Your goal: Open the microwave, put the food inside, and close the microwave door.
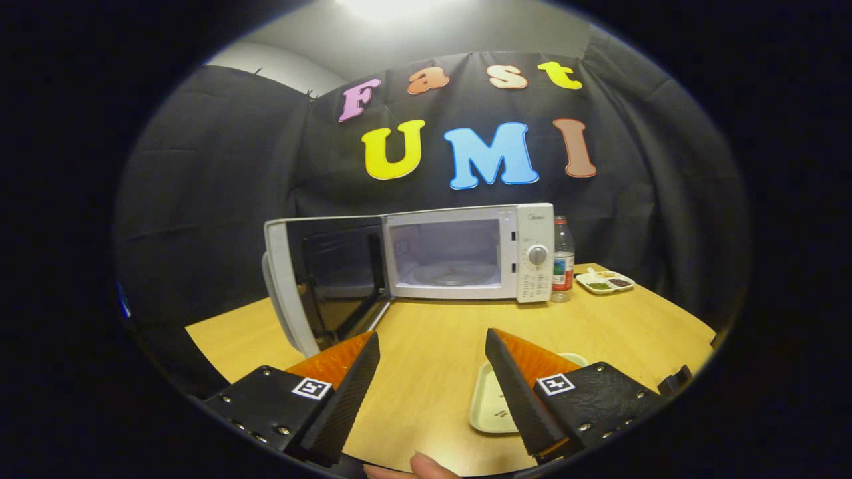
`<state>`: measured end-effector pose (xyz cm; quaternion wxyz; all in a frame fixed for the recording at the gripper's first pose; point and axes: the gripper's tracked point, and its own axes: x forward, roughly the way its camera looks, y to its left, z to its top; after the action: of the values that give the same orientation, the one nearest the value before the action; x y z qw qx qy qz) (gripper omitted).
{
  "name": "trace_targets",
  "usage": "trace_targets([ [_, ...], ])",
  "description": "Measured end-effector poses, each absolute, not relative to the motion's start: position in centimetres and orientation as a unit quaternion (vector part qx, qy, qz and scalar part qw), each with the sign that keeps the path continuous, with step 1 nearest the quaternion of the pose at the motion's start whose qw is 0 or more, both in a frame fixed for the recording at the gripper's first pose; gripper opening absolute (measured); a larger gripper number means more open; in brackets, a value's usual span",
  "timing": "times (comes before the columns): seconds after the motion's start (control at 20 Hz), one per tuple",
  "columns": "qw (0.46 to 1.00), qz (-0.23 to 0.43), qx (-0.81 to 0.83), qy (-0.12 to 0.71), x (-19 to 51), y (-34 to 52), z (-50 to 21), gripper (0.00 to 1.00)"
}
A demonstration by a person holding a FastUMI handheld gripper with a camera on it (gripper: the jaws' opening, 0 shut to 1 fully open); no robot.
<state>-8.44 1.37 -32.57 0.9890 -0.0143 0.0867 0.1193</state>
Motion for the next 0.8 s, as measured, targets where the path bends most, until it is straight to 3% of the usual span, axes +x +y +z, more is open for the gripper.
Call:
trace_targets([
  [0.4,0.991,0.057,-0.037,0.117,-6.5,-6.1,-37.0,0.97],
  [0.8,0.979,0.039,-0.028,0.199,-4.2,-8.8,-41.7,0.97],
])
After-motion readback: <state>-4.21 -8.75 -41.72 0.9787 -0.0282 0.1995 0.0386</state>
